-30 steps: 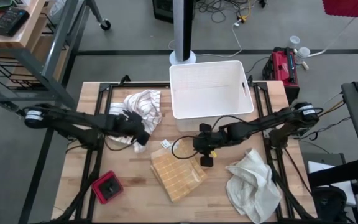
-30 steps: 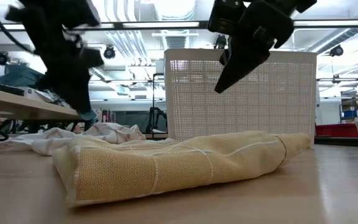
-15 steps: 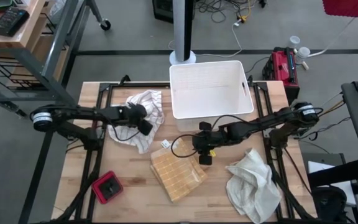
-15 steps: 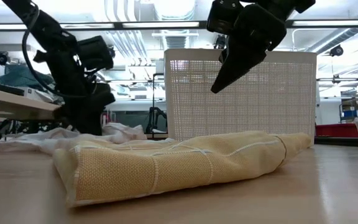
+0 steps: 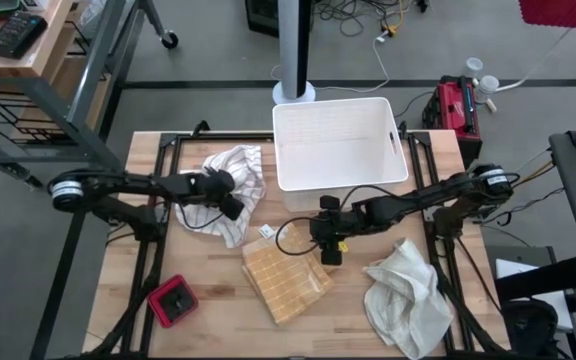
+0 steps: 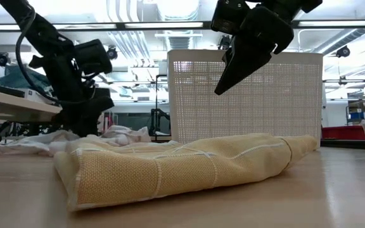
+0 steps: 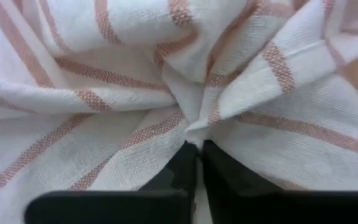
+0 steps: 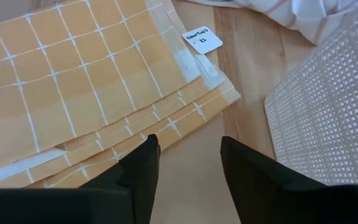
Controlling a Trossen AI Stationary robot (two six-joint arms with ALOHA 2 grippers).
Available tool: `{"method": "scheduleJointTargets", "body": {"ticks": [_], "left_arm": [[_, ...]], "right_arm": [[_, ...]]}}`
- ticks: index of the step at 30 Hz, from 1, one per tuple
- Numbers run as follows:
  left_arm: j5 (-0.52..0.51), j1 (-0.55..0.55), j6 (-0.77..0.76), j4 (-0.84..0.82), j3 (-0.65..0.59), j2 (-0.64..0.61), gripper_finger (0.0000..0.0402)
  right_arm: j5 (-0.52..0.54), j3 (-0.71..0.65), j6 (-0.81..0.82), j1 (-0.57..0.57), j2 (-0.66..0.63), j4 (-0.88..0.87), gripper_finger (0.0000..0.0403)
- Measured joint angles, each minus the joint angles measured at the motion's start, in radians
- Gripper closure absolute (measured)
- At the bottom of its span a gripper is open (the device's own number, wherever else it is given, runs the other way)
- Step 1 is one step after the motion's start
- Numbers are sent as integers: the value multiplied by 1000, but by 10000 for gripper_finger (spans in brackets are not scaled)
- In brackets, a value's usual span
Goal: Fold towel
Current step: Fold the brown patterned towel
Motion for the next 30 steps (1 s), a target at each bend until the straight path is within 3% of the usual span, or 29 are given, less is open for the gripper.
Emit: {"method": "scheduleJointTargets", "body": {"ticks": [7, 17, 23, 30], "left_arm": [[-7, -93, 9, -149, 114, -82, 398], [-150, -426, 3, -297, 349, -176, 401], [-181, -599, -11, -306, 471, -138, 401], [-180, -747, -74, -401, 596, -37, 401]], "right_arm": [[0, -1, -11, 0, 0, 1, 258], [0, -1, -81, 0, 0, 85, 298], [0, 4, -183, 0, 0, 213, 324], [-2, 39, -301, 0, 0, 224, 353]]}}
